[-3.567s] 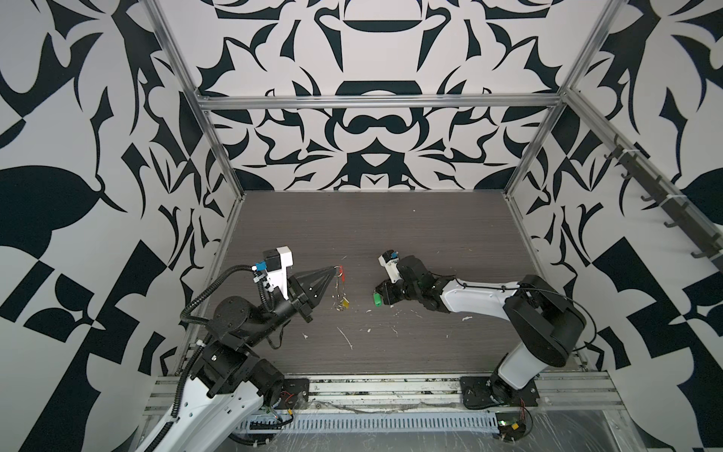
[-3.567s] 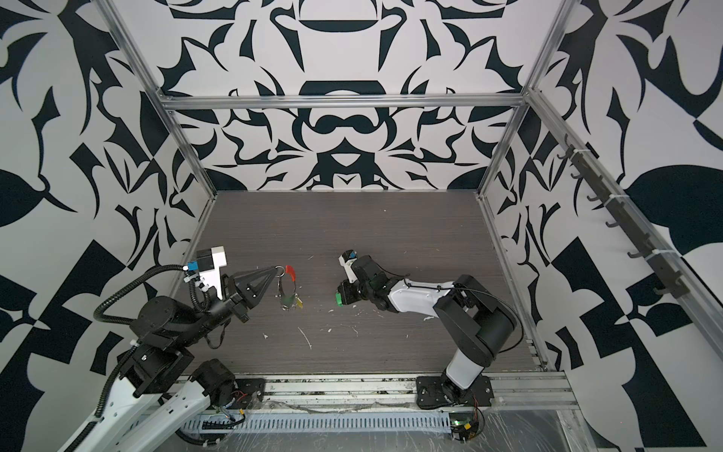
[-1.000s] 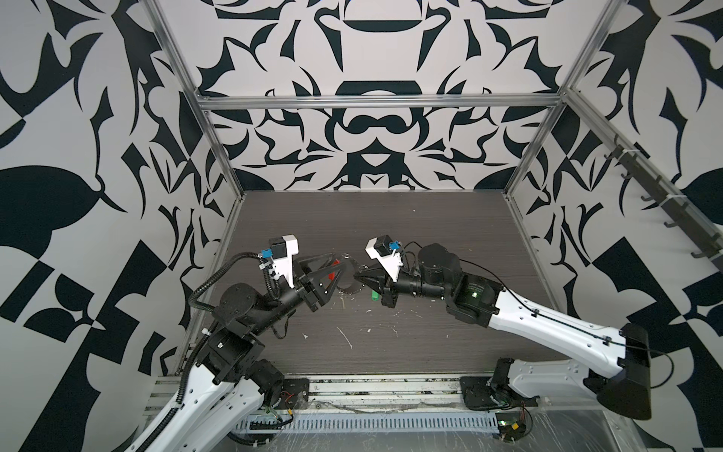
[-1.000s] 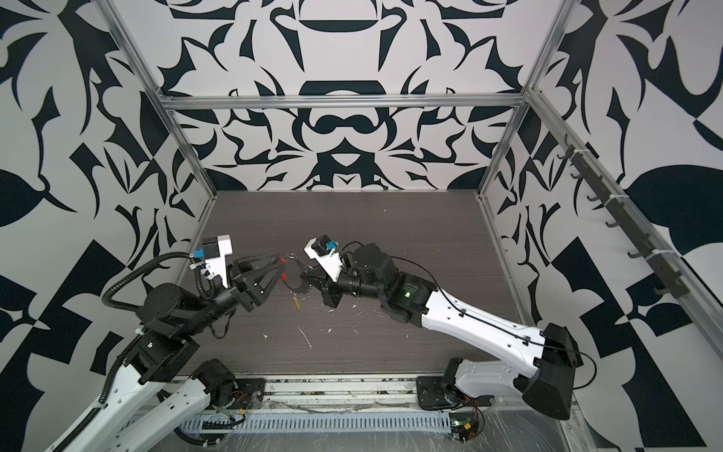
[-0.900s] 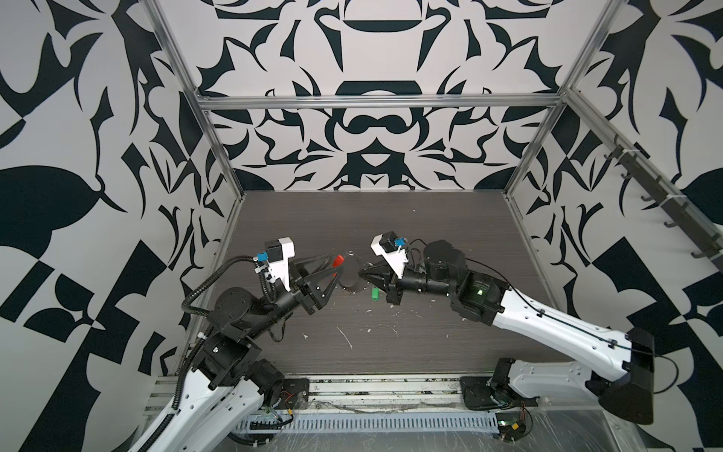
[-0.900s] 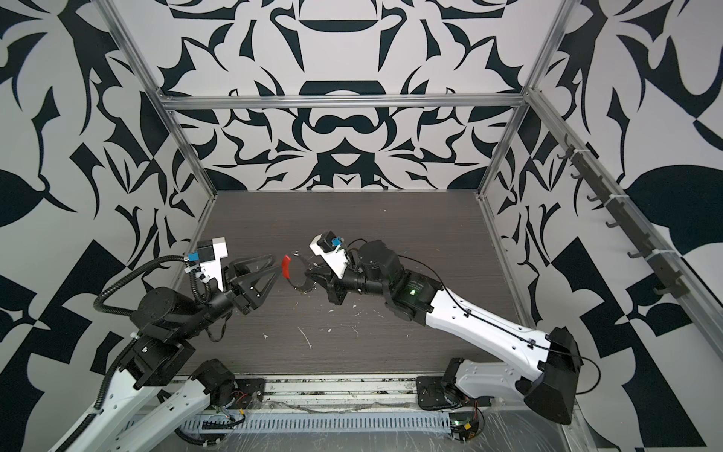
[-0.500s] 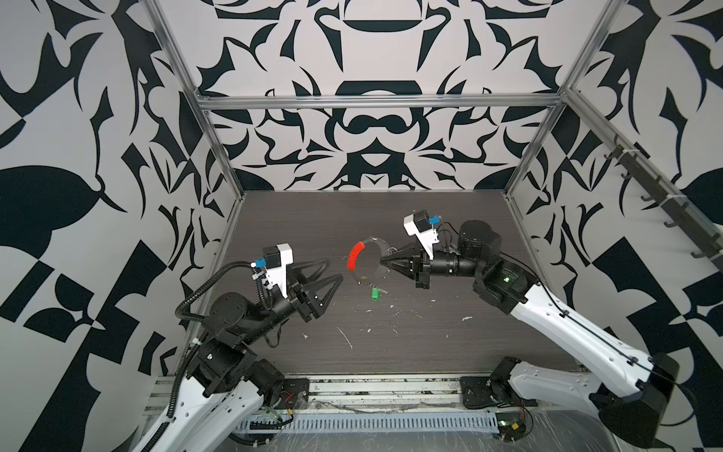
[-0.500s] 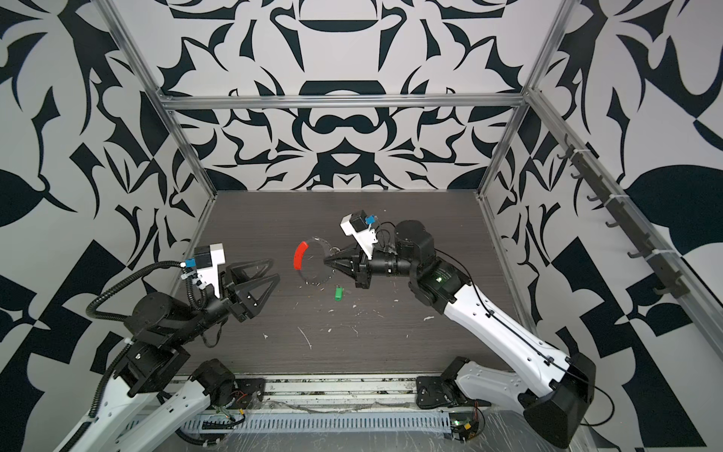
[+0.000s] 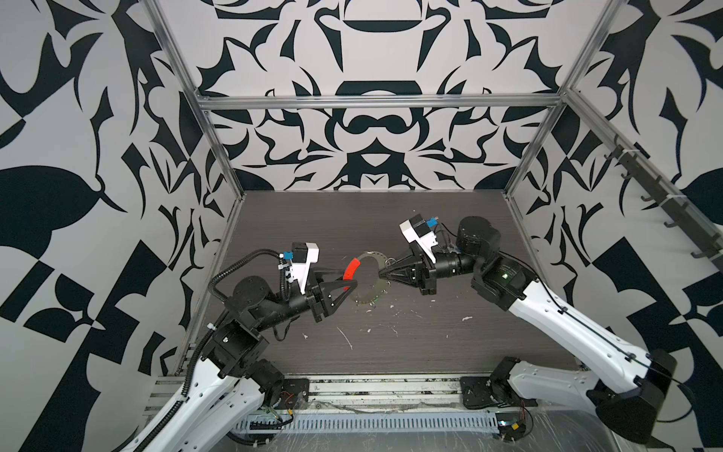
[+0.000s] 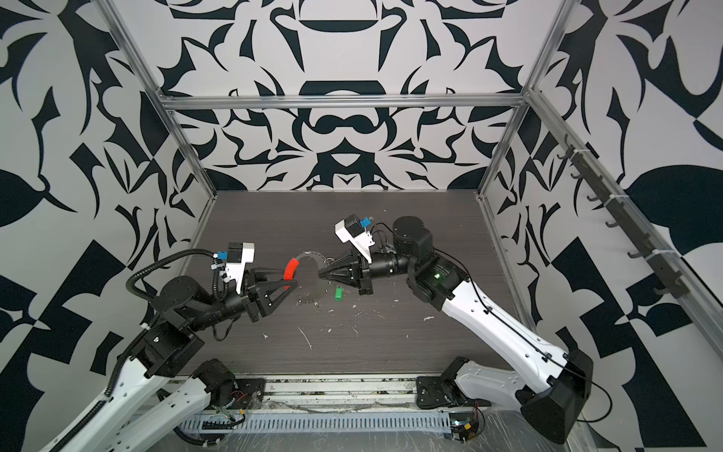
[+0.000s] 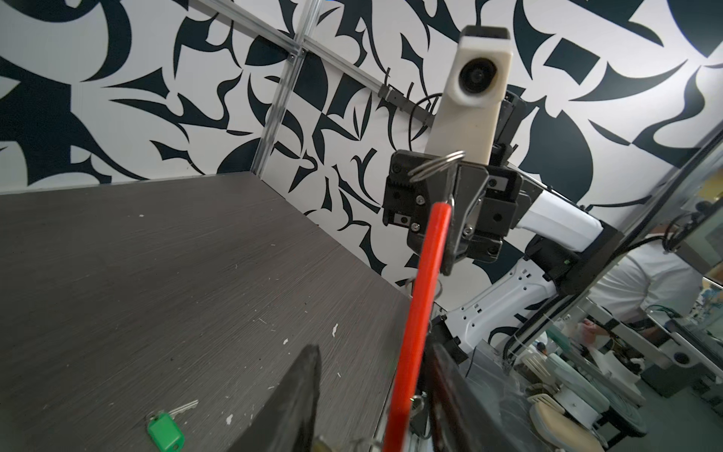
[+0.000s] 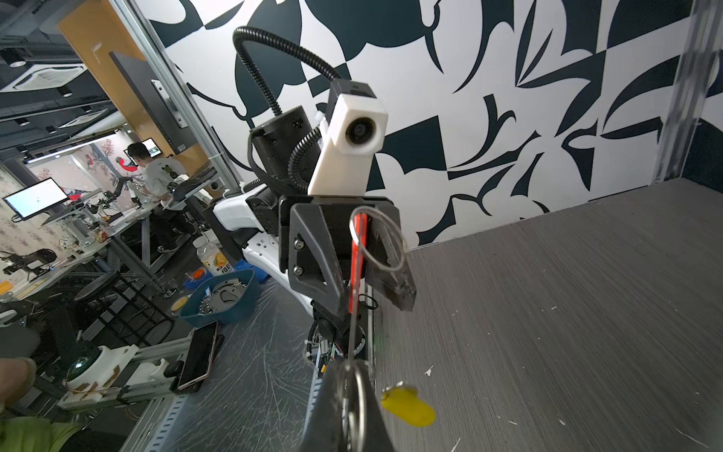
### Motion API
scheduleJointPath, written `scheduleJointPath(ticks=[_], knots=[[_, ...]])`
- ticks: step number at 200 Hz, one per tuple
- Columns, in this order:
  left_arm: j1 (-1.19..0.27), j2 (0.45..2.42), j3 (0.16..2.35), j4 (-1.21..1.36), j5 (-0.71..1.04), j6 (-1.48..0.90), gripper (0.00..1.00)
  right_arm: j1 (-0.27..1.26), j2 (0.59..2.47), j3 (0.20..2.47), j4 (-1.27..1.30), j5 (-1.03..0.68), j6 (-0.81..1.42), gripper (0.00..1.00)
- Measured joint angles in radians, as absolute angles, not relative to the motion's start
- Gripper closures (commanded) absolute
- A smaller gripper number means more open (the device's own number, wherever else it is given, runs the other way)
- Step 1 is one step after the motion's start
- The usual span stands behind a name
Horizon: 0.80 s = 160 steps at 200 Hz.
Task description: Remove the keys from the keyring
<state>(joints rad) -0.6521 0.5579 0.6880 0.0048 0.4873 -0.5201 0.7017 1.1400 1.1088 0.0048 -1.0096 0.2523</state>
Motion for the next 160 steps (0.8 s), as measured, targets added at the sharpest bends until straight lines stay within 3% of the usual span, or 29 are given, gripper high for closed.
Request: scheduleJointPath(ticks=[87,105,134,160], knots=[[-0.651,0.556,0.689,0.044,0.519,-0.550,0.95,0.702,1.177,1.131,0.004,-1.030,0.274,1.00],[-0.653,0.556,0.689,0.049,0.512,-0.554,1.00,0.702,1.177,1.132,0.004,-1.027,0.283,0.91],[-0.656,0.556,0.689,0.051,0.480,-0.572,1.00,0.701,1.177,1.132,0.004,-0.973,0.284,0.66],[-0.655,0.556,0.689,0.050,0.410,-0.604,1.00,0.701,1.166,1.131,0.001,-0.907,0.280,0.59]])
